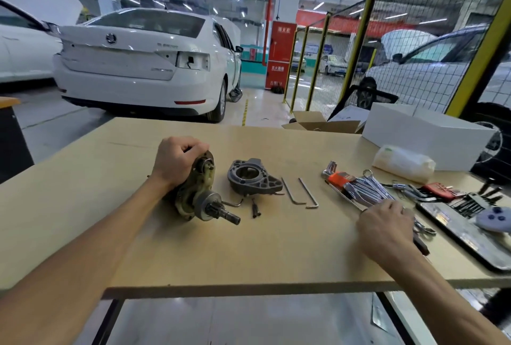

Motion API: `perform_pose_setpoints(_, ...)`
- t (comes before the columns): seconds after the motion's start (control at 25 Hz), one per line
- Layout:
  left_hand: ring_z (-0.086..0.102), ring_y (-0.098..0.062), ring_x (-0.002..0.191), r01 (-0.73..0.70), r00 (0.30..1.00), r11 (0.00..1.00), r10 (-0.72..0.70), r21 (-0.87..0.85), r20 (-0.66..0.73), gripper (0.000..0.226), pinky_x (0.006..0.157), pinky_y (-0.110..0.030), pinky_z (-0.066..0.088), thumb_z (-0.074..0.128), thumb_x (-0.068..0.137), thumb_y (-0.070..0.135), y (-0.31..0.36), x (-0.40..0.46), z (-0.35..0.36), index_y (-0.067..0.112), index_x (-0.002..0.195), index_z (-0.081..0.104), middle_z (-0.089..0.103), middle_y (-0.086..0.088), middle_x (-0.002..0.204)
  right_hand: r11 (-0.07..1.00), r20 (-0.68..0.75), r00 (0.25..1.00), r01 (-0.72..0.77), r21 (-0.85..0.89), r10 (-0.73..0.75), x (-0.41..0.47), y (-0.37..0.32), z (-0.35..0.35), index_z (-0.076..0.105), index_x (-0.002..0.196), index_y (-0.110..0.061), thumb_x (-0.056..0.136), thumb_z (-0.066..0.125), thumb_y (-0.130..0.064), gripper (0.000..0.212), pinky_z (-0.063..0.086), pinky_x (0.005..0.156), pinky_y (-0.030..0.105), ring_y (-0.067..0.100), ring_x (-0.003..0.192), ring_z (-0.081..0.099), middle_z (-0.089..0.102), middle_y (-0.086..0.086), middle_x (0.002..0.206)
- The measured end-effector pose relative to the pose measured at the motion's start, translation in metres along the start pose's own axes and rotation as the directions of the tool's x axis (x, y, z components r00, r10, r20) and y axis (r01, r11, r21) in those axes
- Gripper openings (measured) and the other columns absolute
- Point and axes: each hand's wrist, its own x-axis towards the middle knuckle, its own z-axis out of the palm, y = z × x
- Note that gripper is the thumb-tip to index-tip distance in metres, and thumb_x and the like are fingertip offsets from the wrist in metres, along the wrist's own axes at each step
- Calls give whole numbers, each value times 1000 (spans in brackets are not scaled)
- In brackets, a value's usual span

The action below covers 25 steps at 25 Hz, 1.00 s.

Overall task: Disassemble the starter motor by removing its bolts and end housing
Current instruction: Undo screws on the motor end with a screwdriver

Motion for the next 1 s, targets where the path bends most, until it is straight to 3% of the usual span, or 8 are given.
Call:
perform_pose_setpoints(0.12, 51, -38, 61, 32, 991, 996, -43, 83, 125, 62, 61, -44, 43, 46, 77, 53, 0, 6, 3, -4, 56, 60, 56, -20, 56, 993, -155, 986, 74, 89, -59, -12, -3, 4, 51, 124, -14, 94, 41, -15, 32, 34, 94, 35, 26, 114, 42, 45, 8, 123)
perform_pose_setpoints(0.2, 40, -29, 53, 21, 969, 985, -63, 172, 239, 53, 57, -38, 35, 48, 80, 47, 4, 8, 2, 5, 48, 47, 44, -12, 49, 933, -363, 926, 214, 291, -99, -21, -16, 1, 54, 118, -12, 99, 47, -25, 24, 37, 86, 39, 29, 105, 48, 50, 11, 117)
perform_pose_setpoints(0.28, 35, -19, 50, 29, 962, 974, -89, 225, 257, 50, 55, -34, 29, 49, 82, 43, 4, 8, -1, 10, 46, 41, 37, -4, 46, 697, -564, 812, 491, 523, -149, -32, -34, -9, 58, 111, -11, 97, 53, -31, 25, 43, 66, 38, 28, 83, 56, 60, 10, 101)
perform_pose_setpoints(0.4, 42, -19, 51, 90, 956, 946, -169, 310, 239, 49, 56, -34, 35, 47, 80, 45, -5, 4, -14, 9, 46, 45, 49, -5, 49, 434, -721, 643, 744, 509, -257, -41, -50, -31, 58, 112, -26, 95, 60, -38, 21, 36, 48, 18, 9, 61, 52, 63, -10, 88)
perform_pose_setpoints(0.56, 42, -21, 53, 201, 881, 876, -358, 439, 310, 46, 60, -37, 37, 47, 77, 46, -10, 4, -35, 18, 42, 37, 44, 3, 46, 334, -744, 600, 793, 509, -293, -29, -58, -42, 71, 99, -28, 86, 60, -46, 24, 35, 45, 15, 4, 53, 51, 70, -15, 76)
perform_pose_setpoints(0.72, 52, -30, 67, 195, 887, 837, -373, 511, 273, 56, 71, -40, 44, 56, 94, 30, -10, 4, -41, 16, 42, 41, 55, -6, 57, 202, -715, 580, 812, 548, -391, -14, -72, -46, 75, 97, -29, 85, 61, -46, 26, 36, 53, 9, -5, 58, 54, 71, -17, 78)
perform_pose_setpoints(0.88, 59, -41, 91, 136, 891, 804, -355, 579, 284, 50, 73, -39, 40, 52, 98, 22, -6, 7, -36, 11, 50, 44, 66, -15, 90, 168, -725, 552, 828, 535, -412, -6, -82, -48, 76, 94, -30, 86, 63, -44, 21, 36, 57, 6, -6, 63, 55, 71, -21, 78)
perform_pose_setpoints(1.0, 57, -40, 86, 136, 884, 791, -369, 596, 288, 52, 70, -38, 36, 52, 98, 25, -9, 8, -36, 16, 48, 41, 65, -16, 83, 153, -727, 544, 832, 534, -418, -2, -84, -46, 76, 92, -30, 86, 63, -43, 19, 36, 56, 8, -9, 62, 54, 67, -23, 75)
